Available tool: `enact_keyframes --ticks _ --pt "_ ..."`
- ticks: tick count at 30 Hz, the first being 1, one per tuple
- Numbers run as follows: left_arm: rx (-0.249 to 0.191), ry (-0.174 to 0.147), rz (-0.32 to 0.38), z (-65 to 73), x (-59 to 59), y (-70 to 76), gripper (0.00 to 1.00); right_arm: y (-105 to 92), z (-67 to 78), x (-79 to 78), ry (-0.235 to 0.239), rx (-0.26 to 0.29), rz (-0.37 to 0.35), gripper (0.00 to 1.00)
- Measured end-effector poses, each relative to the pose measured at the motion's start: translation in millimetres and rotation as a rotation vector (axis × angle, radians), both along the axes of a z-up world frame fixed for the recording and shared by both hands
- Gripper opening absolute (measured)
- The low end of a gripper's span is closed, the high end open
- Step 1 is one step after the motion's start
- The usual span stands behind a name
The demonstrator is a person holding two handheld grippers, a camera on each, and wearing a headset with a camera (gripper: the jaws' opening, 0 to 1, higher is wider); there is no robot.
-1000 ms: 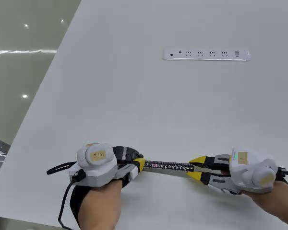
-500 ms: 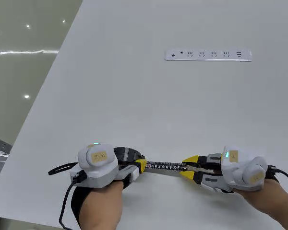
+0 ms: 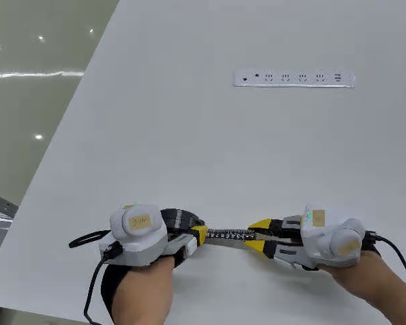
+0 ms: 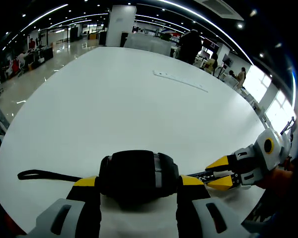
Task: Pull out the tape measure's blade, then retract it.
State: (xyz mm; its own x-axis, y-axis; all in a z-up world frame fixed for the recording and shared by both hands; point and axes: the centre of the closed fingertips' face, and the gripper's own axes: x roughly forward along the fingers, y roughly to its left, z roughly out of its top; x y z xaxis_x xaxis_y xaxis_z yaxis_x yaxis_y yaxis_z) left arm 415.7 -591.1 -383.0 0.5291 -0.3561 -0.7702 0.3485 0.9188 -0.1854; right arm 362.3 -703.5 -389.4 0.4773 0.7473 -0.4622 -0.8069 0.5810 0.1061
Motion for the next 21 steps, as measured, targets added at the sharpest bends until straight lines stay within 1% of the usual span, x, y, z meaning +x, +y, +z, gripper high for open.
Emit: enact_keyframes --ticks 1,7,10,16,19,21 --pt "0.0 -0.001 0.002 -0.1 0.2 0.1 0.58 -0.6 -0.1 -0.1 -0.003 -0.001 0.001 0.12" --pt "-0.003 -0.002 0.002 0.1 0.3 0.0 0.58 -0.3 -1.9 -1.2 0.011 0.004 -0.003 0.12" --pt "-0.002 -0.002 0.002 0.2 0.4 -0.1 0.59 -0.1 -5.0 -3.5 -0.001 -0.018 0.008 0.12" --pt "0.009 -0.029 0.006 0.9 1.3 -1.1 0.6 -0.6 -6.6 -4.3 -0.02 -0.038 0.0 0.13" --pt "0.013 -0.032 0.008 0.7 1.7 -1.1 0.61 -0.9 -6.9 -4.6 -0.024 -0.037 -0.009 0.13" --pt "0.027 -0.034 0.01 -0.2 1.5 -2.2 0.61 -1.0 -7.4 -4.6 -0.025 -0.037 -0.011 0.13"
